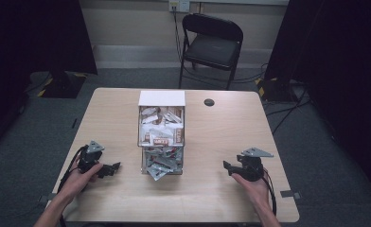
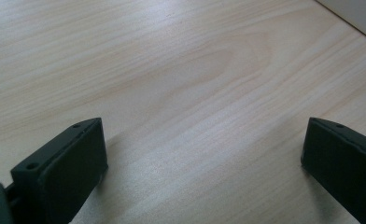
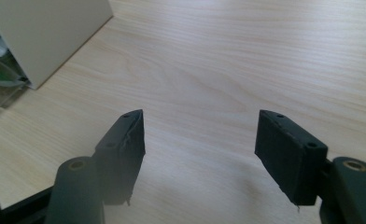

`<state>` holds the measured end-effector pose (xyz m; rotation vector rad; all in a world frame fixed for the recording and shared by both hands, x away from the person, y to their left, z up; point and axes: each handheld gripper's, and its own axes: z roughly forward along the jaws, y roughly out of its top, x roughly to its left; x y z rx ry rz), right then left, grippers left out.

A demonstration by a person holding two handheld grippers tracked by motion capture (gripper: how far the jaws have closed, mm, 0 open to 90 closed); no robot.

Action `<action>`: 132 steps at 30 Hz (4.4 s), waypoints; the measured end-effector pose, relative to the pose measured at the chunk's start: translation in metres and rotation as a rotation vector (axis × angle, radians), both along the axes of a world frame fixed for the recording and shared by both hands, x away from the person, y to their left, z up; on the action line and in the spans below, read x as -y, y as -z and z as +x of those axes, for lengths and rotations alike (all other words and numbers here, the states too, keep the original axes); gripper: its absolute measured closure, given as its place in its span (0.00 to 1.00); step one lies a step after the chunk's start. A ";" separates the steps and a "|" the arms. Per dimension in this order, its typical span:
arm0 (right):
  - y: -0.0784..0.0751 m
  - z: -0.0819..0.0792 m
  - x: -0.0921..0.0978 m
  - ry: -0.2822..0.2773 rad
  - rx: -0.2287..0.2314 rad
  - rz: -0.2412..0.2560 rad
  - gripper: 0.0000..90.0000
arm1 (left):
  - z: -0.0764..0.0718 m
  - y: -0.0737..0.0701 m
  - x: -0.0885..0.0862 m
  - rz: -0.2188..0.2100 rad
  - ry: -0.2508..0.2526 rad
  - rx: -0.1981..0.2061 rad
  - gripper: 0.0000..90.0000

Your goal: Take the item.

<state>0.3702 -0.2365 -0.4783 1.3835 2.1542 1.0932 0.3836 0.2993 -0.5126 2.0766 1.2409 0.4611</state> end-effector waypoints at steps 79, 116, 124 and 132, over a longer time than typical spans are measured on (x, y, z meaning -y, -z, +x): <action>-0.038 -0.026 -0.172 -0.542 0.085 0.136 0.56 | 0.000 0.000 0.001 0.000 -0.007 0.001 0.00; -0.033 -0.015 -0.164 -0.479 0.137 0.041 0.91 | 0.000 0.000 0.001 -0.002 -0.004 -0.001 0.00; -0.033 -0.014 -0.164 -0.502 0.132 0.054 0.99 | 0.000 0.000 0.001 -0.002 -0.004 0.000 0.00; -0.035 -0.019 -0.168 -0.520 0.104 0.100 1.00 | -0.001 0.000 0.001 -0.002 -0.004 0.000 0.00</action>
